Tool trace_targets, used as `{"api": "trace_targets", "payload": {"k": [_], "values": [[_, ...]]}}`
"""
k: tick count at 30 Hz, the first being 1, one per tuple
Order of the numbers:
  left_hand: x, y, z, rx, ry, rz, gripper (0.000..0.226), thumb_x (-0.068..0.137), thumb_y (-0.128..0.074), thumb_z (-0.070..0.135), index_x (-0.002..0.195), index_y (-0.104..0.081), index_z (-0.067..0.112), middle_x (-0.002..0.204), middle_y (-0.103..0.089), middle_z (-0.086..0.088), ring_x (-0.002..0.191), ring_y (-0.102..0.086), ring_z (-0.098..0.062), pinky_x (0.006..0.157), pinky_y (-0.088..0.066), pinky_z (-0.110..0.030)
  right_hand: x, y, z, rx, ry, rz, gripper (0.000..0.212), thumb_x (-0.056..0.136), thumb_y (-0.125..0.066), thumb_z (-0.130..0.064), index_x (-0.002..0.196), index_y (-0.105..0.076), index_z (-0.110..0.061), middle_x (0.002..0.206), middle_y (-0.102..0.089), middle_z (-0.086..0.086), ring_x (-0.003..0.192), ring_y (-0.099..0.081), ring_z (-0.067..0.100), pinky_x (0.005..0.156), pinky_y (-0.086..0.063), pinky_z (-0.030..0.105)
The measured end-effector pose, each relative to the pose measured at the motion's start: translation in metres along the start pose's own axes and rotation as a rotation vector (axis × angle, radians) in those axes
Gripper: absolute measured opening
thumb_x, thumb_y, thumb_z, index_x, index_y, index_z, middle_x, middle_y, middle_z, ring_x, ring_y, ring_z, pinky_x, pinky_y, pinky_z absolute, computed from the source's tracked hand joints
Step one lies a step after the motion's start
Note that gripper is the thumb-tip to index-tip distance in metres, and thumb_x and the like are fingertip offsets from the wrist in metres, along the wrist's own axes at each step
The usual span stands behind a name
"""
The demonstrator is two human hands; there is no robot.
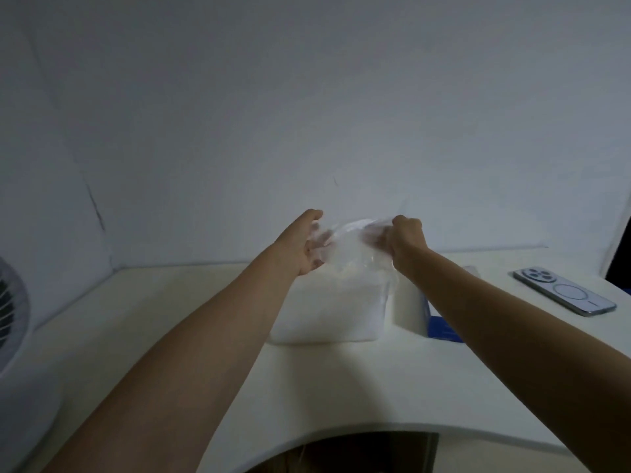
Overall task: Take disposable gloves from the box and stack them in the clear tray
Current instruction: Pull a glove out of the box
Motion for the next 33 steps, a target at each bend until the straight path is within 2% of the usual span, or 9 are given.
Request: {"api": "trace_targets", "payload": {"k": [4,9,13,15,18,22,26,30,33], "values": [[-0.004,0.003,-0.011,0.138,0.134,-0.192,0.052,0.076,-0.077,0.039,0.111,-0.050,0.012,0.095,-0.071,-0.009,0.059,-0.059,-0.015,0.050,-0.043,-0.022,0.000,-0.001,0.001,0.096,0.035,0.028,0.041,0.100,-0.032,-0.006,0.140,-0.028,0.005,0.126,-0.054,0.025,0.102,-0.065,0.038,0.059,-0.059,0.031],[-0.003,-0.003,-0.016,0.282,0.118,-0.227,0.016,0.078,-0.076,0.011,0.082,-0.060,0.012,0.071,-0.064,-0.005,0.055,-0.052,-0.012,0.044,-0.043,-0.018,0.003,0.004,-0.001,0.077,0.088,0.100,0.049,0.099,-0.037,-0.002,0.146,-0.023,0.000,0.134,-0.049,0.026,0.105,-0.063,0.040,0.048,-0.055,0.026],[0.009,0.003,-0.008,0.018,-0.058,-0.009,0.007,0.085,-0.057,-0.002,0.082,-0.055,0.004,0.088,-0.068,-0.013,0.071,-0.063,-0.023,0.063,-0.058,-0.029,0.002,0.004,0.003,0.073,-0.022,0.012,0.047,0.097,-0.036,0.000,0.142,-0.025,-0.005,0.129,-0.052,0.025,0.093,-0.064,0.030,0.074,-0.060,0.037],[0.010,0.005,-0.004,-0.043,-0.138,0.058,0.012,0.084,-0.046,-0.006,0.079,-0.051,0.003,0.076,-0.072,-0.011,0.068,-0.067,-0.024,0.072,-0.058,-0.033,0.004,0.008,0.001,-0.022,0.008,-0.015,0.043,0.094,-0.040,0.000,0.135,-0.026,-0.007,0.118,-0.055,0.024,0.085,-0.064,0.027,0.073,-0.061,0.040],[0.007,0.008,0.002,0.008,-0.218,0.141,0.023,0.083,-0.038,-0.011,0.075,-0.053,0.003,0.044,-0.059,-0.005,0.039,-0.060,-0.018,0.049,-0.053,-0.024,0.009,0.016,-0.006,-0.162,0.126,0.030,0.034,0.092,-0.051,-0.014,0.119,-0.032,-0.010,0.101,-0.049,0.011,0.084,-0.055,0.023,0.069,-0.053,0.031],[0.004,0.007,0.007,0.263,-0.215,0.048,0.037,0.080,-0.030,-0.008,0.080,-0.058,0.016,0.040,-0.042,0.004,0.027,-0.029,-0.008,0.034,-0.021,-0.010,0.009,0.019,-0.029,-0.306,0.380,0.124,0.032,0.090,-0.055,-0.024,0.118,-0.044,-0.013,0.113,-0.052,0.006,0.105,-0.053,0.024,0.089,-0.045,0.037],[0.003,0.008,0.013,0.425,-0.242,-0.143,0.034,0.086,-0.038,-0.002,0.097,-0.068,0.010,0.053,-0.057,-0.001,0.032,-0.017,-0.008,0.034,-0.012,-0.014,-0.003,-0.017,-0.033,-0.489,0.468,-0.326,0.027,0.099,-0.047,-0.024,0.123,-0.051,-0.011,0.122,-0.059,0.008,0.114,-0.056,0.025,0.098,-0.045,0.041],[0.003,0.015,0.019,0.358,-0.317,-0.183,0.034,0.092,-0.037,0.010,0.107,-0.068,0.010,0.071,-0.069,-0.007,0.032,-0.020,-0.008,0.030,-0.017,-0.016,-0.017,-0.047,-0.002,-0.674,0.218,-0.726,0.041,0.099,-0.046,-0.035,0.131,-0.047,-0.010,0.132,-0.053,0.012,0.112,-0.056,0.022,0.093,-0.048,0.032],[0.005,0.026,0.023,0.308,-0.362,-0.107,0.035,0.088,-0.037,0.006,0.096,-0.071,0.012,0.070,-0.070,-0.009,0.036,-0.029,-0.010,0.036,-0.017,-0.020,-0.020,-0.055,0.015,-0.681,0.047,-0.863,0.038,0.095,-0.052,-0.033,0.123,-0.057,-0.008,0.112,-0.065,0.017,0.096,-0.063,0.025,0.087,-0.049,0.035]]}}
Point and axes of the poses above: each hand's wrist, its own x-axis towards the middle knuckle, its own y-axis out of the back of the hand, z = x × y, the point moved 5 cm from there along x, towards the middle knuckle
